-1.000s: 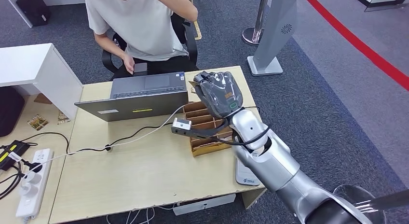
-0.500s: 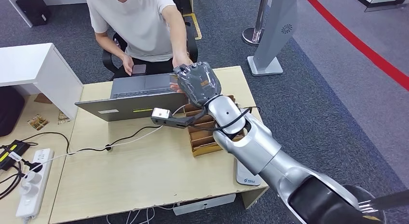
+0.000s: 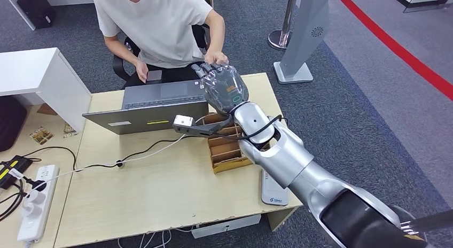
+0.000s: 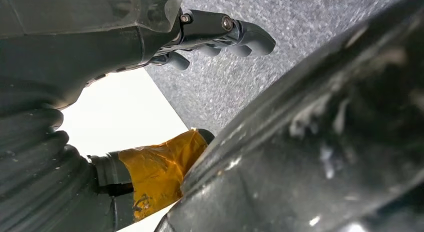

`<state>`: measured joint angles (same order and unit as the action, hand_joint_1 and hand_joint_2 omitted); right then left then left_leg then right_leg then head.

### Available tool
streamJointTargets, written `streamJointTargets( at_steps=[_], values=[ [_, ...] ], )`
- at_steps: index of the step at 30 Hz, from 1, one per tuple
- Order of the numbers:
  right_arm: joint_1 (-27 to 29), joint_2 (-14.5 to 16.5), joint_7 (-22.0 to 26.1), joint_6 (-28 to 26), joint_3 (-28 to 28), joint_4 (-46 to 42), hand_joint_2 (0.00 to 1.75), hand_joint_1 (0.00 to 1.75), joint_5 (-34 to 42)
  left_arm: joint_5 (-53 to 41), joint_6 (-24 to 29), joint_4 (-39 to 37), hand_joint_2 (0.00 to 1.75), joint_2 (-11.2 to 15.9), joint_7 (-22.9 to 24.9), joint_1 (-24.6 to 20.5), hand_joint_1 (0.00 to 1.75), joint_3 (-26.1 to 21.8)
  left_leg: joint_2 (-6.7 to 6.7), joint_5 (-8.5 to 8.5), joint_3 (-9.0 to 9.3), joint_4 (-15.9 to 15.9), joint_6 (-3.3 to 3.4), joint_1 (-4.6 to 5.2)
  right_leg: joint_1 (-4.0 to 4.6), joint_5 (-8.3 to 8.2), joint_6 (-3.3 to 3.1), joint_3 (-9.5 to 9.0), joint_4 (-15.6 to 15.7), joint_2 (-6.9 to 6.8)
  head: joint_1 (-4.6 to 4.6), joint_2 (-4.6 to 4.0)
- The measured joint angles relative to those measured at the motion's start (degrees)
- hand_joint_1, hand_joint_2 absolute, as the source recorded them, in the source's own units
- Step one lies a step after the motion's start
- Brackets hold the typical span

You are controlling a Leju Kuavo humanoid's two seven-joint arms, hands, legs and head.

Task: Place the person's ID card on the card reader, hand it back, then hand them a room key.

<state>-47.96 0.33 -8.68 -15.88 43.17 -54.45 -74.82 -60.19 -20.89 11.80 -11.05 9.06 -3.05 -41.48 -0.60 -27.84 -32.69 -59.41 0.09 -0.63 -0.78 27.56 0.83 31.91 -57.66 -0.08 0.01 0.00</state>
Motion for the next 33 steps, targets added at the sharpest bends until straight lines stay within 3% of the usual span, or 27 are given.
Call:
streamJointTargets(
  at_steps=[3, 7, 19, 28, 33],
  values=[
    [0.97, -0.79, 0.89, -1.85, -0.24, -0.93, 1.75, 0.00, 1.40, -0.01, 1.80, -0.09, 1.75, -0.57, 0.25, -0.01, 0.00, 0.05, 0.00, 0.00, -0.01, 0.00, 0.00, 0.00, 0.00, -0.01, -0.01, 0.04, 0.01, -0.01, 0.00, 0.00],
    [7.25, -3.66, 2.48, -6.64, -2.29, -9.03, 1.75, 0.00, 4.65, -0.01, 0.63, -0.33, 1.75, -0.31, -0.68, 0.15, 0.00, 0.06, -0.01, -0.01, -0.05, 0.00, 0.00, 0.00, 0.00, 0.00, -0.01, 0.07, 0.02, -0.04, 0.00, 0.00],
    [13.93, -6.96, 3.95, -7.73, -4.72, -18.77, 1.75, 0.00, 5.11, -0.01, 0.66, -0.34, 1.75, -0.22, -0.67, 0.23, 0.00, 0.02, -0.01, 0.00, -0.04, -0.01, 0.00, 0.00, 0.01, -0.01, -0.02, 0.09, 0.02, -0.04, -0.01, 0.00],
    [34.81, -12.04, 9.80, -11.55, -6.70, -35.44, 1.75, 0.00, 6.98, 0.00, 1.03, -0.35, 1.75, -0.23, -0.67, 0.31, 0.00, -0.97, -0.06, -0.15, -0.20, 0.02, 0.01, 0.00, 0.01, 0.08, -0.01, 0.15, 0.08, -0.11, -0.01, 0.00],
    [40.90, -12.37, 10.81, -11.80, -5.26, -36.66, 1.75, 0.00, 6.01, 0.00, 1.05, -0.36, 1.75, -0.25, -0.64, 0.26, 0.00, -1.43, -0.02, -0.15, -0.21, 0.03, -0.02, 0.00, 0.01, 0.08, -0.02, 0.20, 0.08, -0.07, -0.01, 0.00]
  ],
)
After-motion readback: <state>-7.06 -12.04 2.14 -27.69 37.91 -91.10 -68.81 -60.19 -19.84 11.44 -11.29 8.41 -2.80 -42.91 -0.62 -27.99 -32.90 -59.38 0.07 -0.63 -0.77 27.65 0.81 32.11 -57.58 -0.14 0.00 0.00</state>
